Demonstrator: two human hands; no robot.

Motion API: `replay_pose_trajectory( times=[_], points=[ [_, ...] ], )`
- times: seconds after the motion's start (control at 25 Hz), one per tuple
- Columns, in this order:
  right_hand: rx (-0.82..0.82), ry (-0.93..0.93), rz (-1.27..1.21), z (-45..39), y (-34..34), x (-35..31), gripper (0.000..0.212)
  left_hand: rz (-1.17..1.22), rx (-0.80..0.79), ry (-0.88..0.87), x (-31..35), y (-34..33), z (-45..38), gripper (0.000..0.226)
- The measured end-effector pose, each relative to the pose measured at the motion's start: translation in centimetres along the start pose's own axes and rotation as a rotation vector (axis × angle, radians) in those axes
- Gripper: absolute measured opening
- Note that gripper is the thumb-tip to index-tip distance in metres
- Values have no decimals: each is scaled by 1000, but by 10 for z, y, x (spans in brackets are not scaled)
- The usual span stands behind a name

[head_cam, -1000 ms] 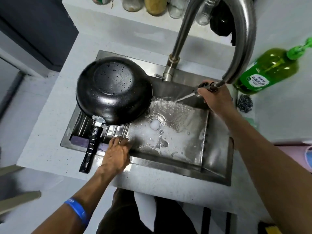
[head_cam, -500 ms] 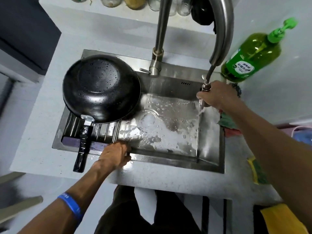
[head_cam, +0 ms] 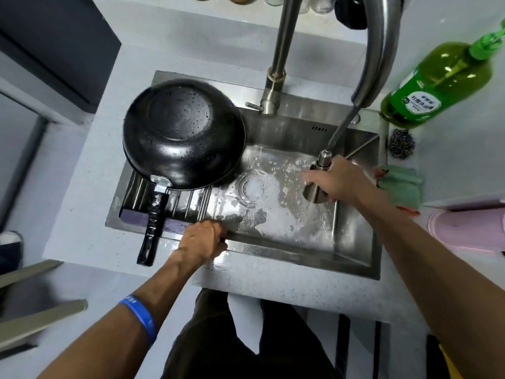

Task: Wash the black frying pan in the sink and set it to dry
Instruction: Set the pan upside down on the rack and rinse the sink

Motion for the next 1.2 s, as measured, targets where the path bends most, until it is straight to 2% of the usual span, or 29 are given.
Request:
replay_pose_trajectory(
  times=[0.08, 0.16, 0.32, 0.52, 0.64, 1.2],
  points=[
    [-24, 42, -213, 4, -11, -5, 27, -46, 18, -9, 3, 2, 0, 17],
    [-15, 67, -320, 0, -21, -15, 24, -83, 44, -4, 2, 2, 2, 25],
    [62, 90, -410, -16, -20, -34, 15, -401, 102, 75, -17, -4, 2, 67],
    [64, 93, -424, -22, -22, -46, 16, -204, -102, 96, -46, -6, -1, 93],
    [78, 69, -398, -27, -23, -45, 15, -162, -146, 86, -48, -7, 0, 98],
    [118, 71, -432, -31, -26, -38, 16, -136, -147, 100, -47, -7, -3, 95]
  ],
)
Point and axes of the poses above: each hand's wrist, its own z-axis away from the middle knuckle, its own y-axis out of the back of the hand, x = y × z, the point moved 5 cm from there along -z, towards the middle knuckle, and after that the axes turned 5 degrees about -x, right-handed, at the moved point
